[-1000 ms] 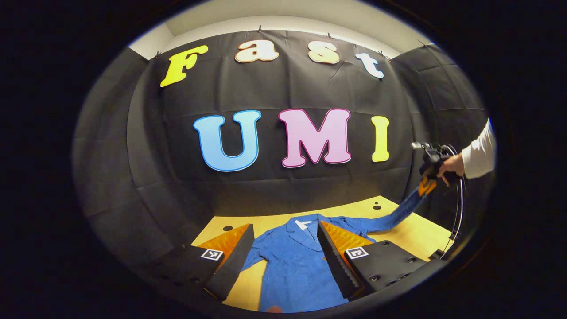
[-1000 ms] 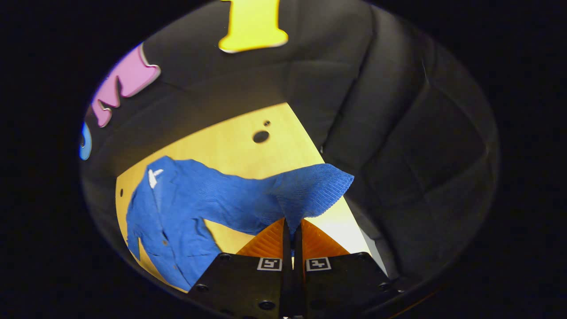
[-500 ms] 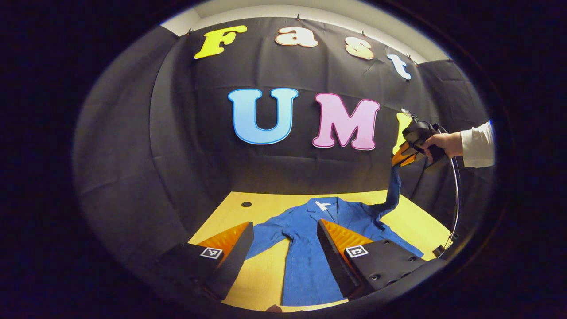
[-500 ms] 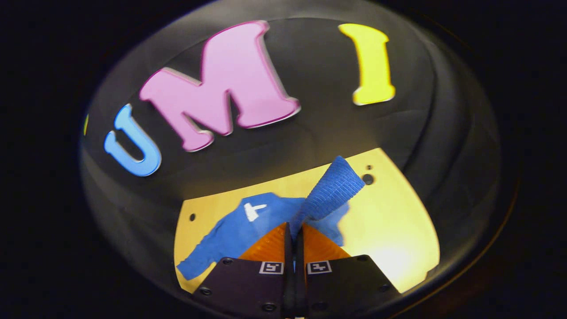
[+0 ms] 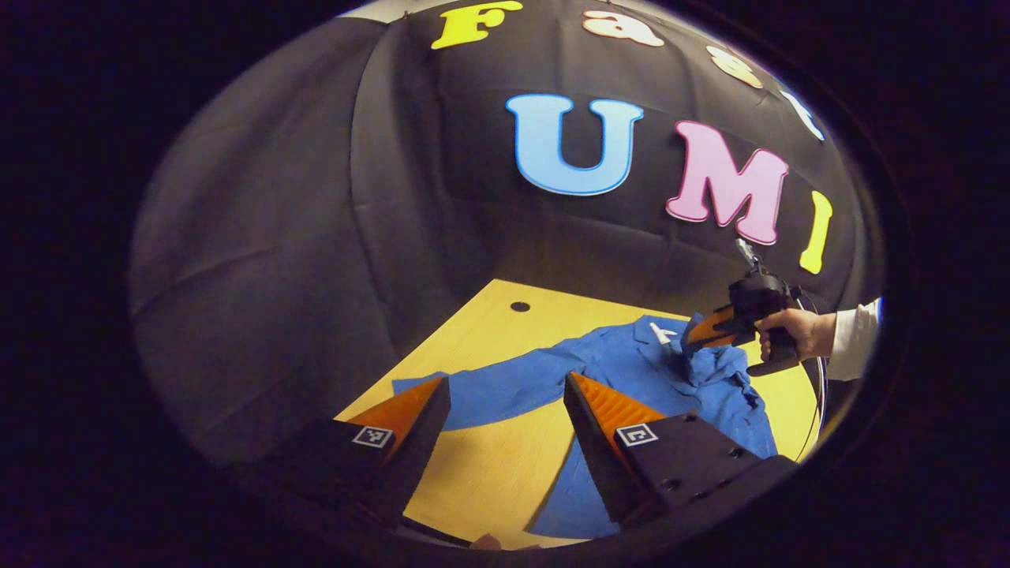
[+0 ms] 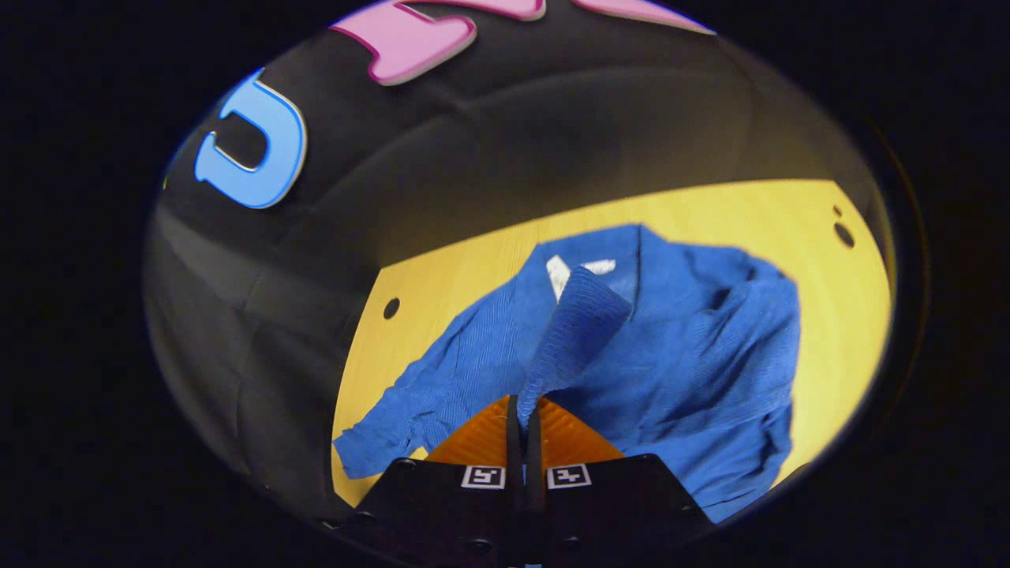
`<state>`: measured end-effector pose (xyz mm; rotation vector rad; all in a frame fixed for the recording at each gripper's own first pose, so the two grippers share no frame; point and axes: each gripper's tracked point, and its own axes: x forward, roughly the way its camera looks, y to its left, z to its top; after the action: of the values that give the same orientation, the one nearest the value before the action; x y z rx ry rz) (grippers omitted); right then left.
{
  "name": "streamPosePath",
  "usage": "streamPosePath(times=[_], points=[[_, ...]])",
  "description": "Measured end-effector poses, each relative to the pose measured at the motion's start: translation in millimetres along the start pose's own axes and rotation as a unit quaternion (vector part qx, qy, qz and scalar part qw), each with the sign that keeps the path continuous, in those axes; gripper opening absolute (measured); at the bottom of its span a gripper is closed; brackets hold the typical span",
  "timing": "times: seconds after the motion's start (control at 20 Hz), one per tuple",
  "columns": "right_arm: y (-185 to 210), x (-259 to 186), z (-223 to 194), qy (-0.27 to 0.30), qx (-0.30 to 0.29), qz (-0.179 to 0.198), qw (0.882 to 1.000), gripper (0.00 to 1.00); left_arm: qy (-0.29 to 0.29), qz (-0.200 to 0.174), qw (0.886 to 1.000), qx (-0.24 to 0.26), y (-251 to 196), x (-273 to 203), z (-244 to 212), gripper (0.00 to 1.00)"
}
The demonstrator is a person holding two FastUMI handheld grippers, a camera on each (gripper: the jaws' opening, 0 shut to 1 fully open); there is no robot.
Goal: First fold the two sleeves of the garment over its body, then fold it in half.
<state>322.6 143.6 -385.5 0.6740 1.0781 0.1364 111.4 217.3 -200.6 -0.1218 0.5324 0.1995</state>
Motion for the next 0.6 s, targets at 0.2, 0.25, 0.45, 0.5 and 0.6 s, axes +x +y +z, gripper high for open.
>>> streamPosePath(times=[0.2, 0.25, 0.45, 0.5, 0.6], points=[[35, 42, -23, 0.040, 0.094, 0.064, 0.993, 0.04, 0.025, 0.042, 0.998, -0.031, 24, 29, -13, 0.85], [35, 50, -27, 0.043, 0.109, 0.063, 0.991, 0.04, 0.033, 0.045, 0.997, -0.045, 30, 34, -19, 0.85], [57, 52, -29, 0.054, 0.133, 0.125, 0.982, 0.08, 0.046, 0.068, 0.995, -0.052, 54, 60, -24, 0.85], [61, 51, -26, 0.053, 0.135, 0.133, 0.980, 0.38, 0.050, 0.072, 0.995, -0.045, 58, 66, -25, 0.85], [70, 44, -16, 0.034, 0.128, 0.153, 0.979, 0.99, 0.055, 0.066, 0.995, -0.042, 59, 82, -27, 0.85]])
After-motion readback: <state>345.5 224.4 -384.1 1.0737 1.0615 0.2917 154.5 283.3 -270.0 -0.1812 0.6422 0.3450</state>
